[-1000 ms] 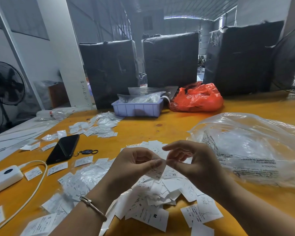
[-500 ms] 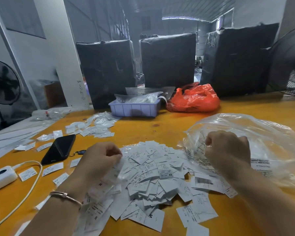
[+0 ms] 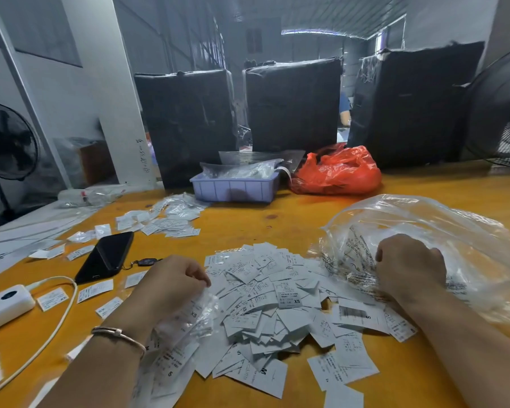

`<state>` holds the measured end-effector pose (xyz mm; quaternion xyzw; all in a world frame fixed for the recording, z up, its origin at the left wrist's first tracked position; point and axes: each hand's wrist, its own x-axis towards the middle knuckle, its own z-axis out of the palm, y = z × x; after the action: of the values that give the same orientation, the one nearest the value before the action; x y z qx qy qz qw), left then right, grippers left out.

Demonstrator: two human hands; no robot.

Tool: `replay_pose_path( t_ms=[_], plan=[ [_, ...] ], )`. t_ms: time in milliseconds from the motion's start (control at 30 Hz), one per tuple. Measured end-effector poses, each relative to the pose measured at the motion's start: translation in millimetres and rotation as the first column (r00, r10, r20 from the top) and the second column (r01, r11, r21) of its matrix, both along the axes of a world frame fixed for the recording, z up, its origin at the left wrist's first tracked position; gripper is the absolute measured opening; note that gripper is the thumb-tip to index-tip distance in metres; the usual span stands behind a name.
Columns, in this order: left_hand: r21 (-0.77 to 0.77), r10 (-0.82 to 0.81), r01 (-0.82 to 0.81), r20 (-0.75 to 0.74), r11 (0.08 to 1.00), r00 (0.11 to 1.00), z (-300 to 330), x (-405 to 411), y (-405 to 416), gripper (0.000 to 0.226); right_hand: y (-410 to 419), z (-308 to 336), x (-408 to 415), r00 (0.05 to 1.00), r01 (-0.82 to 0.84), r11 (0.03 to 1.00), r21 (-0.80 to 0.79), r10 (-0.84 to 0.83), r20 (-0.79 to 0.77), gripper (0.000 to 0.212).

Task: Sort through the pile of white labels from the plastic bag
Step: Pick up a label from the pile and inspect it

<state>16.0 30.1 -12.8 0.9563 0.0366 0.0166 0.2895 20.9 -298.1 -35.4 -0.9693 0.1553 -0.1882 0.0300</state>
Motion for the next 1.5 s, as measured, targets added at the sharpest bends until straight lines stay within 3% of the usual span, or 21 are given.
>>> replay_pose_path(
  t_ms=[133,267,467,533,567,633,700,800,867,1000,1067,1100,1167,1200,1233,1367,1500],
  plan=[
    [0.035,0.037,-0.037,0.01,0.999,0.999,-3,1,2,0.007,0,-1,2,0.999,-0.001,1.0,0.028,0.0,0.053,0.013],
    [0.037,0.092,-0.099,0.152,0.994,0.984,-5,3,-2,0.011,5,2,0,0.972,-0.033,0.998,0.05,0.02,0.236,0.01],
    [-0.012,-0.025,0.032,0.369,0.999,0.929,-10,-2,-22,0.01,31,14,-16,0.777,-0.375,0.912,0.166,0.211,0.594,0.009],
    [-0.081,-0.108,0.152,0.395,0.985,0.912,-11,-6,-29,0.013,45,15,-23,0.744,-0.571,0.74,0.355,0.284,0.605,0.011],
    [-0.123,-0.157,0.221,0.392,0.968,0.906,-11,-8,-33,0.015,52,15,-25,0.744,-0.641,0.589,0.492,0.322,0.586,0.01],
    [-0.206,-0.26,0.347,0.355,0.915,0.898,-9,-13,-40,0.027,65,14,-31,0.757,-0.636,0.263,0.726,0.397,0.52,0.008],
    [-0.273,-0.358,0.438,0.298,0.856,0.885,-7,-17,-46,0.042,72,9,-33,0.757,-0.546,0.047,0.837,0.456,0.468,0.005],
    [-0.311,-0.447,0.512,0.257,0.801,0.856,-7,-20,-51,0.05,76,7,-33,0.746,-0.444,-0.143,0.885,0.488,0.453,0.013],
    [-0.342,-0.45,0.521,0.27,0.782,0.851,-8,-22,-55,0.042,77,7,-33,0.746,-0.427,-0.175,0.887,0.487,0.455,0.024],
    [-0.399,-0.389,0.52,0.366,0.755,0.845,-9,-24,-60,0.012,78,6,-36,0.715,-0.434,-0.138,0.89,0.548,0.434,0.029],
    [-0.44,-0.321,0.485,0.396,0.756,0.86,-9,-22,-58,0.007,77,6,-35,0.724,-0.483,-0.043,0.875,0.543,0.426,0.027],
    [-0.456,-0.289,0.462,0.4,0.761,0.87,-9,-21,-57,0.008,75,5,-33,0.746,-0.532,0.093,0.842,0.521,0.414,0.024],
    [-0.465,-0.244,0.42,0.392,0.779,0.887,-9,-19,-54,0.008,69,0,-28,0.803,-0.578,0.479,0.661,0.476,0.358,0.018],
    [-0.471,-0.23,0.402,0.381,0.786,0.896,-9,-18,-53,0.007,68,-2,-26,0.824,-0.561,0.603,0.567,0.473,0.312,0.021],
    [-0.477,-0.221,0.385,0.364,0.79,0.905,-10,-17,-52,0.007,67,-4,-25,0.84,-0.537,0.666,0.518,0.48,0.253,0.027],
    [-0.478,-0.22,0.348,0.304,0.806,0.927,-12,-16,-51,0.011,76,-11,-22,0.875,-0.454,0.777,0.436,0.481,0.054,0.052],
    [-0.493,-0.204,0.339,0.307,0.801,0.93,-11,-16,-51,0.013,84,-16,-19,0.873,-0.445,0.785,0.431,0.488,0.013,0.049]
  ],
)
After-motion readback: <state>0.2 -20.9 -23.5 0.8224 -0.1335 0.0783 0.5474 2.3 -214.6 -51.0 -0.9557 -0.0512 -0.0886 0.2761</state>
